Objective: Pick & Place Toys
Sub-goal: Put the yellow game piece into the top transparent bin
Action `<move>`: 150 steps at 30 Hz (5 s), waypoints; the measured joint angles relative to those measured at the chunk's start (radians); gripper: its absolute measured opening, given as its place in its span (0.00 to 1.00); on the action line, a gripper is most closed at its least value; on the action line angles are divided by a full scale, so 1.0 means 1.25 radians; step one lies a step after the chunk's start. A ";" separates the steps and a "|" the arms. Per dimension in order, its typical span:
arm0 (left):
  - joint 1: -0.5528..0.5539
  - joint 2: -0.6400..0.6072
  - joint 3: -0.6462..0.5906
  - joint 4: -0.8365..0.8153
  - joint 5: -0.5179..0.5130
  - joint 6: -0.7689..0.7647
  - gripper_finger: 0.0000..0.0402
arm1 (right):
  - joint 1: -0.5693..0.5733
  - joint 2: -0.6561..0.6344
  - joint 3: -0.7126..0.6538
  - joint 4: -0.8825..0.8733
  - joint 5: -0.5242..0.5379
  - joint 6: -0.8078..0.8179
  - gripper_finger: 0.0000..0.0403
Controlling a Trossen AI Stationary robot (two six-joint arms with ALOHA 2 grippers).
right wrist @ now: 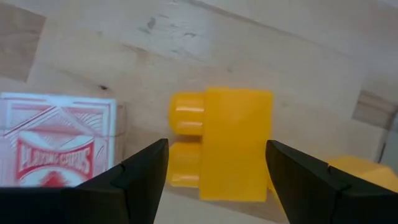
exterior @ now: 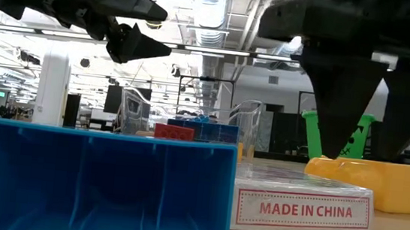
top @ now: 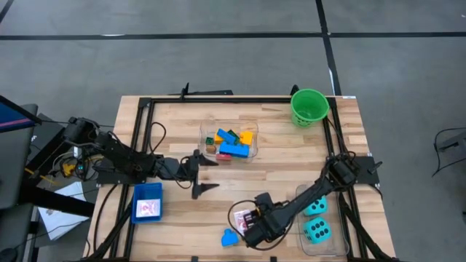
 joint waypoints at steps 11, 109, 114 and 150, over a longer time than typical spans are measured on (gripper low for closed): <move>0.000 0.000 0.000 0.000 0.037 -0.003 0.99 | 0.014 -0.002 -0.018 0.019 0.002 0.050 0.65; 0.000 -0.001 0.001 -0.003 0.096 -0.042 0.99 | -0.001 -0.030 -0.055 0.085 0.015 -0.098 0.82; 0.000 -0.001 0.001 -0.001 0.098 -0.042 0.99 | -0.005 -0.026 -0.055 0.089 0.018 -0.096 0.82; 0.000 0.000 0.000 -0.001 0.095 -0.042 0.99 | -0.012 -0.028 -0.157 0.226 -0.021 -0.093 0.76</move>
